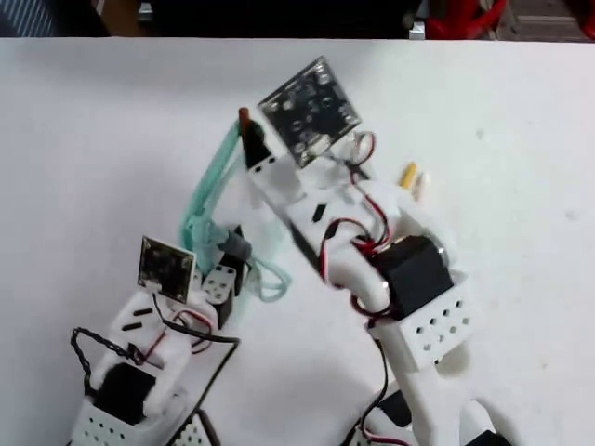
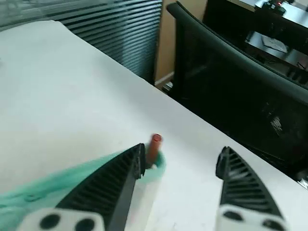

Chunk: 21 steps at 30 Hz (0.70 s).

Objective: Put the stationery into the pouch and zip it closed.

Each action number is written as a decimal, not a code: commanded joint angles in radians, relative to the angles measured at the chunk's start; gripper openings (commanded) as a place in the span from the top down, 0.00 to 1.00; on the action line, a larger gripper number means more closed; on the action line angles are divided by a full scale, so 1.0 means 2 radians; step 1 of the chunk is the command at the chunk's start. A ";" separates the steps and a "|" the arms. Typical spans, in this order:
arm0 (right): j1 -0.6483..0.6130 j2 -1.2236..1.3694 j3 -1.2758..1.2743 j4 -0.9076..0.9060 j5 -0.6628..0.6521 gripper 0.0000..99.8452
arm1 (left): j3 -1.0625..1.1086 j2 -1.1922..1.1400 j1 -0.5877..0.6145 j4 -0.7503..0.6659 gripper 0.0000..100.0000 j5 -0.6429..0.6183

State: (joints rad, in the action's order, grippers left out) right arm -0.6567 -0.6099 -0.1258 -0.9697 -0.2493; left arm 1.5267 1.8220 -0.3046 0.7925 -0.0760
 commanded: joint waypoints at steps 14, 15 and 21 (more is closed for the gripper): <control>0.016 0.115 0.030 0.081 -0.002 0.77 | -0.012 0.001 -0.016 -0.008 0.94 0.007; 0.016 0.117 0.030 0.082 -0.002 0.78 | -0.012 0.001 -0.015 -0.008 0.94 0.007; 0.028 0.152 0.032 0.084 -0.003 0.99 | -0.012 0.001 -0.016 -0.008 0.94 0.007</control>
State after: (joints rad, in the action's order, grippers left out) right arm -0.6306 -0.3261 -0.1013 -0.8224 -0.2493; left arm 1.5267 1.8205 -0.3184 0.7925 -0.0713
